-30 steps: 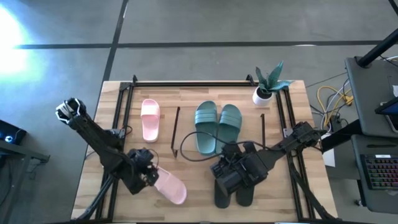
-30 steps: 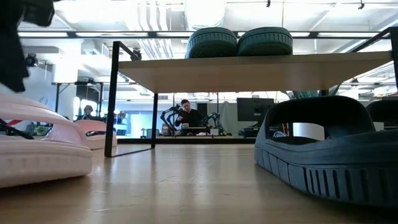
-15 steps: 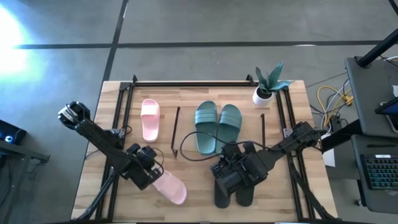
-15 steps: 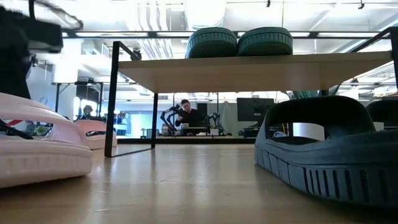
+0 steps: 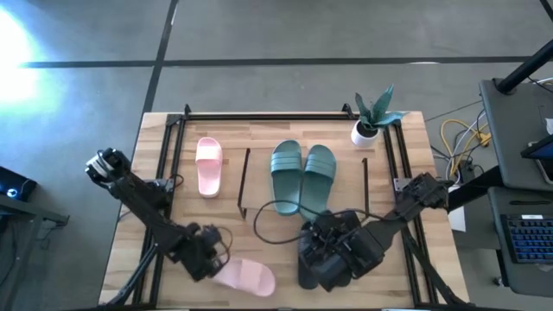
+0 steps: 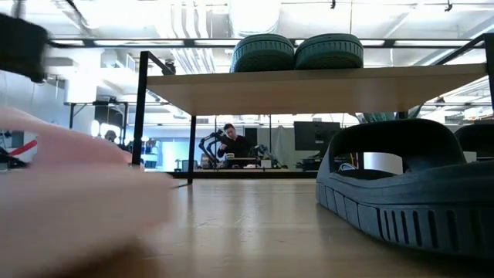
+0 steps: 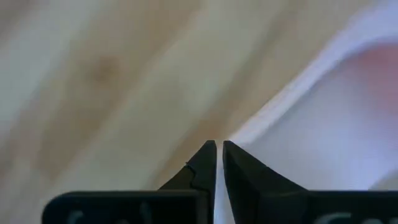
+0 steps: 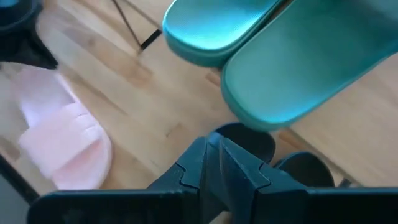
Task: Pick and place slides into the shelf
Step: Put the bottom pink slide under the shelf
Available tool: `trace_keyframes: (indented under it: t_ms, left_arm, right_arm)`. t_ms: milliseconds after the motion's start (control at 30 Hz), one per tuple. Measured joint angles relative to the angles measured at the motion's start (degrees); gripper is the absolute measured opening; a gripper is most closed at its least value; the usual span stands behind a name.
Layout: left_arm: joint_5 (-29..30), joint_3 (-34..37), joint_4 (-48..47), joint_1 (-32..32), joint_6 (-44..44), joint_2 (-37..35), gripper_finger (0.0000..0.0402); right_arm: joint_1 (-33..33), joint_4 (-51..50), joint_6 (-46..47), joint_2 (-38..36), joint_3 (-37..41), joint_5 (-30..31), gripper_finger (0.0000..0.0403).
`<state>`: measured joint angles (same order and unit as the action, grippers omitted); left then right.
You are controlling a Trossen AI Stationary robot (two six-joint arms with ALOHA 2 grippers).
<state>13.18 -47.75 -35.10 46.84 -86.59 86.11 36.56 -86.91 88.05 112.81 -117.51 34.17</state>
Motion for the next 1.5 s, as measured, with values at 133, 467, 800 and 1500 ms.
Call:
trace_keyframes:
  t_ms: [133, 467, 800, 1500]
  left_arm:
    - [-3.73, -0.58, 5.36, 2.35, 0.07, 0.0, 0.0015]
    - [-5.03, -0.71, 8.68, 10.6, -9.29, 0.32, 0.0015]
    - [-1.59, -0.82, 9.19, 11.94, -10.78, 0.3, 0.0015]
    - [5.32, 0.46, 23.7, 11.94, -5.87, 0.33, 0.0015]
  right_arm:
    - [1.42, -0.07, -0.05, 0.0, 0.0, -1.38, 0.0038]
    - [6.44, 6.58, -6.42, 0.02, 1.53, -15.88, 0.0038]
    - [3.37, 38.32, -11.14, 0.0, 15.42, -23.78, 0.0011]
    - [-0.12, 82.88, -0.43, 11.07, 26.88, -29.22, 0.0009]
